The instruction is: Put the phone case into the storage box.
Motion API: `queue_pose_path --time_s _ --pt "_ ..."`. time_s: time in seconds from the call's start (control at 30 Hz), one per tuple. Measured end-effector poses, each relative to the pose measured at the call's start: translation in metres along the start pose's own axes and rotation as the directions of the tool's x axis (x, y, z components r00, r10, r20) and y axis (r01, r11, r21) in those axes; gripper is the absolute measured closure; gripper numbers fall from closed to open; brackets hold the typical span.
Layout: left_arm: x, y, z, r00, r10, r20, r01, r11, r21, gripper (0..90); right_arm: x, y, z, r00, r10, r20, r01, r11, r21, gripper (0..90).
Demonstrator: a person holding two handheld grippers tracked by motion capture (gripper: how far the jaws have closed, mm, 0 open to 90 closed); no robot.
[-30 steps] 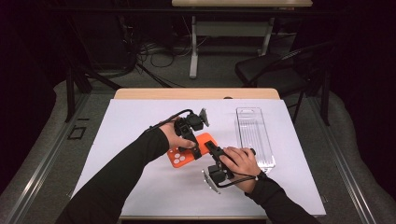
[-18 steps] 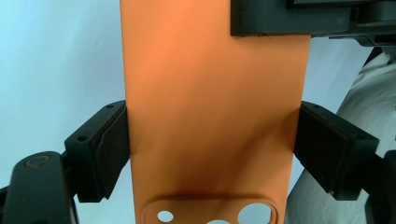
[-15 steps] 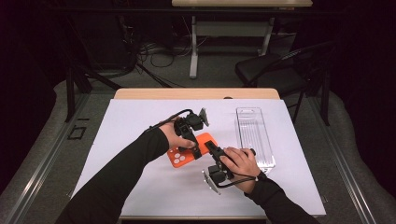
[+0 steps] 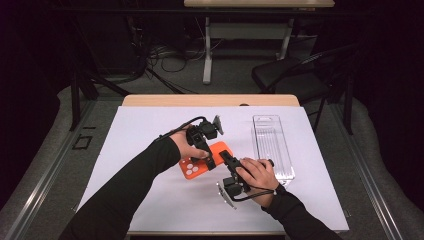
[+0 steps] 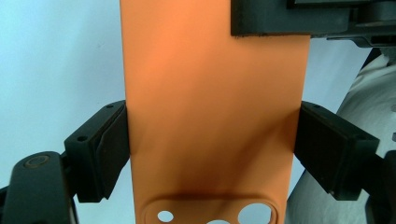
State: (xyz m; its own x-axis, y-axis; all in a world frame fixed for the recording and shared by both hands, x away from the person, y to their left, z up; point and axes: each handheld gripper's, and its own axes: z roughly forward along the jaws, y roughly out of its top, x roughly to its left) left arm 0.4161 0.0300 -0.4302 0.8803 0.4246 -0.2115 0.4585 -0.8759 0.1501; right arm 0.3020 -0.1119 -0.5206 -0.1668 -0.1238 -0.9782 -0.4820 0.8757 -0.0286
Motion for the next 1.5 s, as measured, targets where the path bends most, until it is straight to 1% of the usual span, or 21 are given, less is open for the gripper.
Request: queue_pose_path --time_s 0.17,0.27,0.4,0.43,0.5,0.8,0.93,1.0,1.1,1.3,1.37,1.47,1.5 --pt "0.0 -0.001 -0.002 1.0 -0.003 0.007 0.003 1.0 -0.01 15.9 0.0 0.0 -0.001 0.9999 0.003 0.014 -0.003 1.0 0.004 80.0" --pt "-0.001 -0.001 -0.003 1.0 0.009 -0.003 -0.009 0.9999 -0.014 15.8 -0.001 -0.001 -0.001 0.9998 0.002 0.02 -0.002 1.0 0.006 80.0" --pt "-0.001 -0.001 -0.004 1.0 0.007 -0.003 -0.007 0.9995 -0.03 15.6 -0.002 -0.002 -0.002 0.9997 0.007 0.025 -0.007 1.0 0.003 80.0" --pt "-0.001 -0.001 -0.004 1.0 0.001 0.001 -0.001 0.9994 -0.033 15.4 -0.002 -0.002 -0.002 0.9997 0.012 0.023 -0.012 0.9999 0.005 80.1" --pt "-0.001 -0.001 -0.004 1.0 0.003 -0.003 -0.004 0.9994 -0.036 15.2 -0.003 -0.003 -0.002 0.9995 0.016 0.027 -0.016 0.9999 0.005 80.1" --pt "-0.001 -0.002 -0.004 0.9999 0.006 -0.015 -0.006 0.9992 -0.039 15.0 -0.002 -0.003 -0.001 0.9996 0.022 0.016 -0.022 0.9997 0.007 80.1" --pt "-0.001 -0.002 -0.005 0.9999 0.005 -0.014 -0.005 0.9991 -0.043 14.9 -0.003 -0.003 -0.001 0.9995 0.029 0.015 -0.029 0.9996 0.005 80.2" --pt "-0.001 -0.002 -0.005 0.9999 -0.002 -0.011 0.002 0.999 -0.046 14.8 -0.003 -0.003 -0.001 0.9994 0.032 0.012 -0.033 0.9995 0.006 80.1" --pt "-0.001 -0.003 -0.007 0.9998 -0.001 -0.019 0.0 0.9986 -0.053 14.8 -0.002 -0.003 -0.001 0.9994 0.034 0.004 -0.034 0.9994 0.011 80.2" --pt "0.0 -0.006 -0.01 0.9998 -0.013 -0.015 0.012 0.9977 -0.067 14.8 -0.002 -0.004 -0.001 0.9993 0.037 0.001 -0.037 0.9993 0.009 80.3" --pt "0.0 -0.007 -0.011 0.9998 -0.009 -0.019 0.008 0.9977 -0.067 14.8 -0.001 -0.004 -0.001 0.9993 0.036 -0.002 -0.036 0.9993 0.01 80.3" --pt "0.0 -0.008 -0.012 0.9996 -0.016 -0.021 0.015 0.9975 -0.069 14.9 -0.001 -0.004 -0.001 0.9994 0.034 -0.005 -0.034 0.9994 0.009 80.3" --pt "0.0 -0.009 -0.013 0.9997 -0.01 -0.024 0.009 0.9977 -0.068 14.9 -0.001 -0.004 -0.001 0.9994 0.034 -0.006 -0.034 0.9994 0.01 80.3"
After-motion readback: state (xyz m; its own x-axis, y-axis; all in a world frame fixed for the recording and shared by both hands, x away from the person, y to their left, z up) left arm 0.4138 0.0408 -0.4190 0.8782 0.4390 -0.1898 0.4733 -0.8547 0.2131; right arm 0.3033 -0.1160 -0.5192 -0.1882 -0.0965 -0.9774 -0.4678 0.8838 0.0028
